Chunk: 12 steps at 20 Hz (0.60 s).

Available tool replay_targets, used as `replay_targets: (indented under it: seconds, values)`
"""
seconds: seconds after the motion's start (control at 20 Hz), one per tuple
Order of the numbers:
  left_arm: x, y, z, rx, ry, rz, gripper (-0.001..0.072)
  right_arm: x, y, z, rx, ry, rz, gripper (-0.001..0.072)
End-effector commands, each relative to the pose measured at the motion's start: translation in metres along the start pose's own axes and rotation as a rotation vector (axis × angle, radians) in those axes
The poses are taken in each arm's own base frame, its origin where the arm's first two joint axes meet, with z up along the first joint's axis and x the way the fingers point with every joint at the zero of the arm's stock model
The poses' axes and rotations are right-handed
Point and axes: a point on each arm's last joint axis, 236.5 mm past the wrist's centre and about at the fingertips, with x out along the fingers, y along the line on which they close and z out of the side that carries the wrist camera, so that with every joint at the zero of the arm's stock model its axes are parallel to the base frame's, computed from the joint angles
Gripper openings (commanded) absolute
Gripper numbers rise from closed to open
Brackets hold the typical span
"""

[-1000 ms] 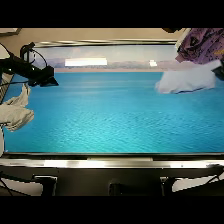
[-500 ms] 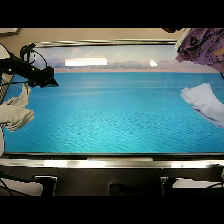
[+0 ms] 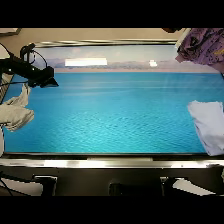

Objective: Fold the clothes and pants, and hang the long-sleeved shirts on hangers.

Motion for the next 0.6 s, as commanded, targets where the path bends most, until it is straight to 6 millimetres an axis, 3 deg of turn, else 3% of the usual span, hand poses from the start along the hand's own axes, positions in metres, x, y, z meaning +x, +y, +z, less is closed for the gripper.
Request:
replay_targets:
  seconds: [0.0,0.2,0.25,0.3,0.35,0.45,0.55]
  values:
    - [0.0,0.0,0.0,0.0,0.0,0.0,0.0018,0.012,-0.025,-0.017,-0.002,0.035,-0.102,0.0036]
    - [0.0,0.0,0.0,0.0,0.0,0.0,0.0018,0.012,-0.034,-0.026,0.017,0.07,-0.142,0.0049]
    - [0.0,0.0,0.0,0.0,0.0,0.0,0.0018,0.011,-0.038,-0.03,0.022,0.087,-0.157,0.0157]
    - [0.0,0.0,0.0,0.0,0.0,0.0,0.0018,0.01,-0.039,-0.032,0.022,0.098,-0.163,0.0328]
    - [0.0,0.0,0.0,-0.001,0.0,0.0,0.0018,0.009,-0.04,-0.033,0.013,0.104,-0.168,0.0446]
    - [0.0,0.0,0.0,-0.001,-0.001,0.0,0.0018,-0.004,-0.034,-0.016,0.004,0.047,-0.136,0.0434]
    - [0.0,0.0,0.0,0.0,-0.001,0.0,0.0018,-0.045,0.004,0.027,-0.008,-0.127,0.046,0.0288]
